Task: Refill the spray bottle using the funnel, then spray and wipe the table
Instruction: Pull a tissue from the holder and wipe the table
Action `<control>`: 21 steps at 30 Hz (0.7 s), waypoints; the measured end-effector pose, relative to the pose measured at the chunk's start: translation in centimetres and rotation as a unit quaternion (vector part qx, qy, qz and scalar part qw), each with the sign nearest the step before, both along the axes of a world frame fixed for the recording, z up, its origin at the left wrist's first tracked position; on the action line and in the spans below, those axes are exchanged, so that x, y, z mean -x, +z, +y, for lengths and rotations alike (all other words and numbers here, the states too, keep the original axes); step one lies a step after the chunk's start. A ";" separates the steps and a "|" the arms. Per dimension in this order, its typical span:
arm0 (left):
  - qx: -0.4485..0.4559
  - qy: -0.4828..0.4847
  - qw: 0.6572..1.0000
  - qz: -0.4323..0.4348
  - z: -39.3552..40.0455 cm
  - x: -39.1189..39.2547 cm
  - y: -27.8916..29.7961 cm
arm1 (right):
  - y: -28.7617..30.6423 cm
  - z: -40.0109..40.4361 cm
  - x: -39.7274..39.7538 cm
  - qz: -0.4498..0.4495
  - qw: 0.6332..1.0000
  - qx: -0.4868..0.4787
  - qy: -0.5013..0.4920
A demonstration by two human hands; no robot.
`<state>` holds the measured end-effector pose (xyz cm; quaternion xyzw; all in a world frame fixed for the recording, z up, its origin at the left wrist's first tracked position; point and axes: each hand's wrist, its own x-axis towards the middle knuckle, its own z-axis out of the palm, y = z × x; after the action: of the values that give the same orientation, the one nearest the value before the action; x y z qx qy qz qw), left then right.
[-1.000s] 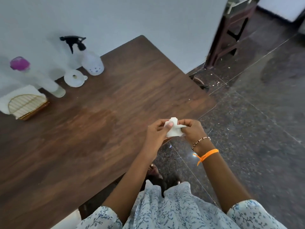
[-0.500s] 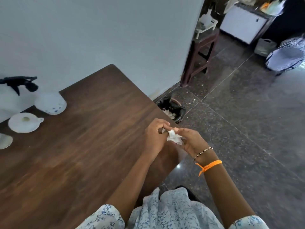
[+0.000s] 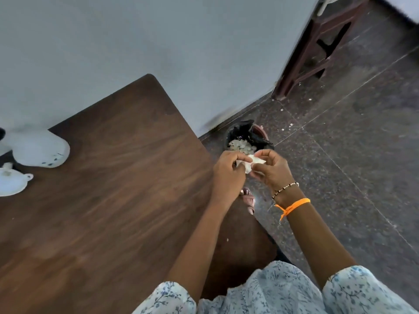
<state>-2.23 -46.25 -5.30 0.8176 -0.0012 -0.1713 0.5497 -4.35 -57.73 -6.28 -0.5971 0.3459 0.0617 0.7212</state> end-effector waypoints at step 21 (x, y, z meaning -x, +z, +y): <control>-0.121 0.034 0.942 0.312 -12.4 -15.7 -20.7 | -25.1 -15.6 -16.3 0.255 0.962 0.071 0.063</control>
<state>13.49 -58.69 -26.02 0.7829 0.2190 -0.3982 0.4250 11.95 -73.38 -31.33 -0.6320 0.4832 0.2323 0.5596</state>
